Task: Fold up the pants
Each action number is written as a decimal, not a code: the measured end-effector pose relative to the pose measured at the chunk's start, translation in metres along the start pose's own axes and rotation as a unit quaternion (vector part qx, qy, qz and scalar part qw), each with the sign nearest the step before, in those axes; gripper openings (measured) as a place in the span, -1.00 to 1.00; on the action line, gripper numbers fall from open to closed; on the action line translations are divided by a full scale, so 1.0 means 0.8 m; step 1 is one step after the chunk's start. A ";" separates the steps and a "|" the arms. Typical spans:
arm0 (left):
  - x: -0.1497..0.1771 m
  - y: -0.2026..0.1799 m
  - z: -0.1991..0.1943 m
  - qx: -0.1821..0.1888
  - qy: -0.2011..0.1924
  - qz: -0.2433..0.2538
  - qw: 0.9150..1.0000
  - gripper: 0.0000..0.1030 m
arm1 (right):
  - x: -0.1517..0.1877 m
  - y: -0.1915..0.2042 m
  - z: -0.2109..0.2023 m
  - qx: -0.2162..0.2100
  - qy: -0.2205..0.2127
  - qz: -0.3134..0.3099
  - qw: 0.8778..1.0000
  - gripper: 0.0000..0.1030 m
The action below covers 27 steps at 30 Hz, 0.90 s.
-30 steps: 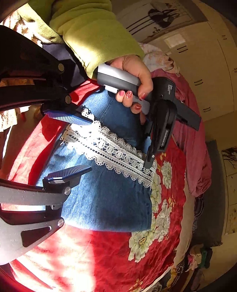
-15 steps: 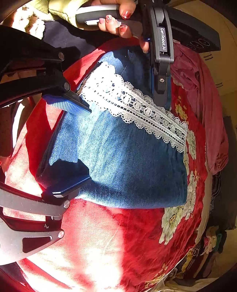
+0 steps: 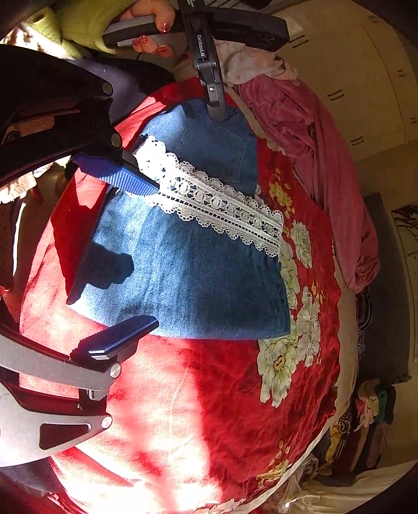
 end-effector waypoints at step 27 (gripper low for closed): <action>0.044 0.099 -0.039 -0.046 -0.013 -0.064 0.997 0.68 | -0.117 0.161 0.062 -0.043 0.010 -0.150 0.988 0.89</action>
Point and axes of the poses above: each gripper's, at about its wrist camera, not at the fingertips, and z roughly the way its jaws point, y to its left, x to its underside, the point moved 10 cm from there along z, roughly the way its jaws point, and after that the axes turned 4 degrees about x, right-handed, at the moved point
